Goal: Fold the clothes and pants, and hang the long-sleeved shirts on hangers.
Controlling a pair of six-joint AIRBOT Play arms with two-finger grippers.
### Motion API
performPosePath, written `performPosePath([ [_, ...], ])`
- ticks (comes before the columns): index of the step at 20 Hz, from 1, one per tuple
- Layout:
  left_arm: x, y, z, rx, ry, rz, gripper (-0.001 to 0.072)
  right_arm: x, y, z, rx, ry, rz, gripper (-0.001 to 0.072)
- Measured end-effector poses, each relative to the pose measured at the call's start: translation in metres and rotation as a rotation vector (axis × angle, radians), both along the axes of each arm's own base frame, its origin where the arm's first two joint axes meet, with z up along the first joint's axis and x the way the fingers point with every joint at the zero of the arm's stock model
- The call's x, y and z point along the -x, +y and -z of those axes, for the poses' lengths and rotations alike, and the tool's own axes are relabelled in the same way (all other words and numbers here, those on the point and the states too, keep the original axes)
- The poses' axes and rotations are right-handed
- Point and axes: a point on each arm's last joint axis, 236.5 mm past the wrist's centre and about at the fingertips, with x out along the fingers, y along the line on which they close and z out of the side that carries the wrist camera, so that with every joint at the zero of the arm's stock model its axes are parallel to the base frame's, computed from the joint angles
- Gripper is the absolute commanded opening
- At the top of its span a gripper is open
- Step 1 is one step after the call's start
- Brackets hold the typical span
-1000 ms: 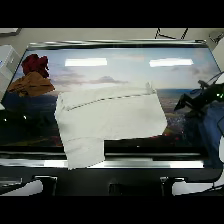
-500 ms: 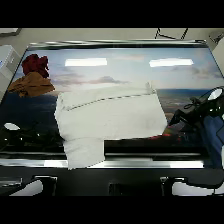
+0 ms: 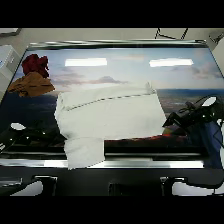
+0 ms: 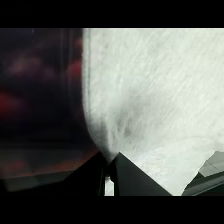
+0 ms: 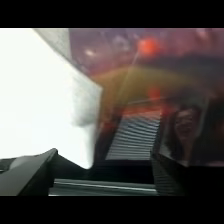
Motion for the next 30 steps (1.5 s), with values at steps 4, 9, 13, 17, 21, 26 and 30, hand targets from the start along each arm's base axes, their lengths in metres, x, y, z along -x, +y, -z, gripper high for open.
performPosePath([
  [4,-0.001,0.001,-0.003,-0.013,-0.017,0.007,0.0026,-0.002,0.012,0.014,-0.038,-0.02,0.058,0.0417],
  [9,-0.009,0.002,-0.013,-0.021,-0.054,0.007,0.0026,-0.003,0.019,0.021,-0.061,-0.032,0.096,0.0041],
  [13,-0.018,0.001,-0.025,-0.012,-0.082,0.014,0.0026,-0.004,0.021,0.021,-0.069,-0.03,0.111,0.0036],
  [17,-0.024,0.0,-0.038,-0.001,-0.111,0.049,0.0024,-0.007,0.02,0.011,-0.064,-0.073,0.084,0.0035],
  [21,-0.068,0.012,-0.094,-0.062,-0.32,0.108,0.0023,-0.049,0.006,-0.049,-0.004,-0.294,0.005,0.0035],
  [26,-0.145,0.034,-0.355,-0.315,-1.01,0.139,0.0023,-0.136,-0.027,-0.314,0.289,-1.02,-0.11,0.0037],
  [30,-0.081,0.03,-0.572,-0.603,-1.517,0.094,0.0024,-0.076,-0.019,-0.529,0.595,-1.544,-0.111,0.0038],
])
